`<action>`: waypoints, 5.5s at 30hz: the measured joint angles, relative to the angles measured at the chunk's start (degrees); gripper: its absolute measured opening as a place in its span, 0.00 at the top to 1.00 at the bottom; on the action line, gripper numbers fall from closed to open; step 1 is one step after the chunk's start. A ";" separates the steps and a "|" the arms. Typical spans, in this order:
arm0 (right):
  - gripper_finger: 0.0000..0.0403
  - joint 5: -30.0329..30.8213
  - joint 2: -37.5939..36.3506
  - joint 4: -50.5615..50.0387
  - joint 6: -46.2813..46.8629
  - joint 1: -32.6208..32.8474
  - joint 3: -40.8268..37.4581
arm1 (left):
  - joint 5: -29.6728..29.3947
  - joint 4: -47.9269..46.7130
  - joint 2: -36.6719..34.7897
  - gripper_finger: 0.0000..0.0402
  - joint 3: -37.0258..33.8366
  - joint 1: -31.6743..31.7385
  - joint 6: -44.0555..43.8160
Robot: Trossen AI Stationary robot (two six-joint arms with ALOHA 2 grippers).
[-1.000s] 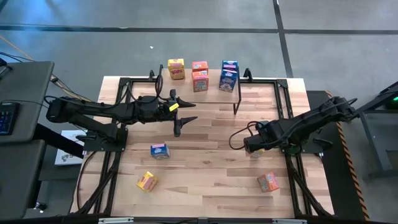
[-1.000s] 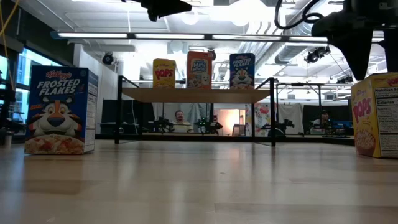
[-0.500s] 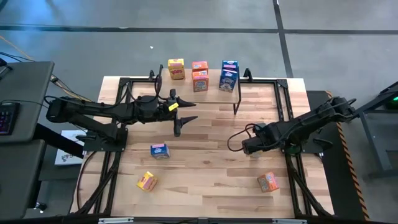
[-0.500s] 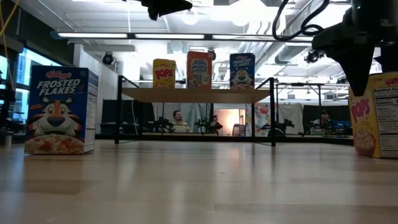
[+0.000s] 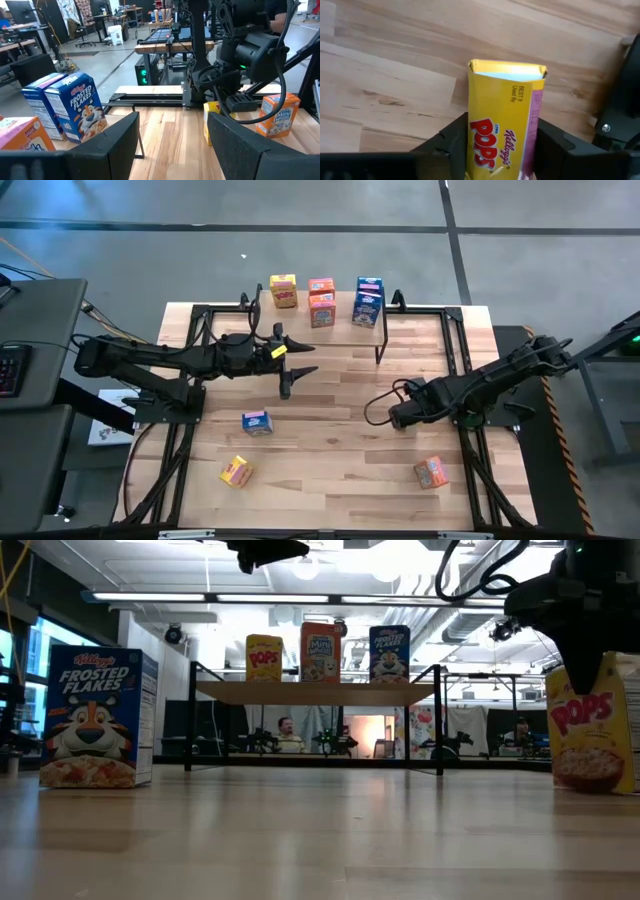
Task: Stack cereal on shelf
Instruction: Put the right yellow cereal box on the shelf aligned with the other yellow cereal box
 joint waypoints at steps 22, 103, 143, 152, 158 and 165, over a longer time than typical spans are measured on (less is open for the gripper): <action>0.65 2.77 0.00 1.73 -12.42 0.00 0.07 | 0.17 0.70 0.00 0.44 0.00 1.11 1.37; 0.65 -3.00 -3.48 37.60 -66.47 -10.24 4.32 | 1.73 -3.94 7.87 0.44 0.02 -5.86 -11.05; 0.65 -6.52 -3.45 40.90 -81.88 -11.43 5.81 | 11.06 8.79 18.12 0.44 0.02 -5.87 -17.32; 0.65 -5.04 -3.43 44.02 -81.86 -11.43 5.79 | 11.17 10.47 18.10 0.44 0.02 -5.64 -18.72; 0.65 -5.08 -3.43 45.44 -81.88 -11.43 5.79 | 11.15 10.47 18.10 0.44 0.02 -5.64 -18.74; 0.65 -5.08 -3.43 47.15 -81.86 -11.43 5.77 | 11.14 10.42 18.10 0.44 0.02 -5.64 -18.71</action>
